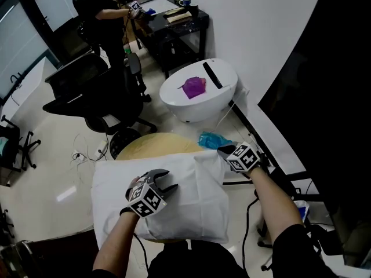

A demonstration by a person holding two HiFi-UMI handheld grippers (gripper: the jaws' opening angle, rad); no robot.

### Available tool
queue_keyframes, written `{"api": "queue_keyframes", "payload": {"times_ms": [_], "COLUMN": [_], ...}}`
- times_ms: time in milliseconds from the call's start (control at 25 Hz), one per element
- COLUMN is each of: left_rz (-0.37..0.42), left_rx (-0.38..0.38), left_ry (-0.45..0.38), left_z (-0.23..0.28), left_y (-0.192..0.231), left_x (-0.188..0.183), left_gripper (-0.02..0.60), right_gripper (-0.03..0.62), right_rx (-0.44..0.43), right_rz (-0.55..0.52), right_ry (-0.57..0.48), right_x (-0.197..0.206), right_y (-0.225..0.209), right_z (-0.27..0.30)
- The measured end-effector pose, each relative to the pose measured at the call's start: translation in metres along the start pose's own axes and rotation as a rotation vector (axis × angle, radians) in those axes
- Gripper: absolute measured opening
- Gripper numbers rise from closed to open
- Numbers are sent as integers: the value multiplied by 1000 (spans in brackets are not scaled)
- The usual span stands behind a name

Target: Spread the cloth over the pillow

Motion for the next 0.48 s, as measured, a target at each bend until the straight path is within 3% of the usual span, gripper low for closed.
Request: {"api": "queue_keyframes", "payload": {"times_ms": [480], "left_rz": [3], "left_rx": [-7], "left_ry": [-1], "left_z": [4], "left_y": [-6], "left_x": [-7], "left_gripper": [212], "right_gripper": [11], "right_rx": [145], "right_rz": [-111], "right_ry": [56], "right_x": [-35], "right_y": [-35], "right_z": [23]}}
Point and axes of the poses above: the fingertips, and each gripper's own axes: z forward along the fingers, y to its left, x out of its underside, the point moved 3 cm from there along -z, backward along the fingers, and after that the axes turned 10 degrees about y, right-handed, at the moved point
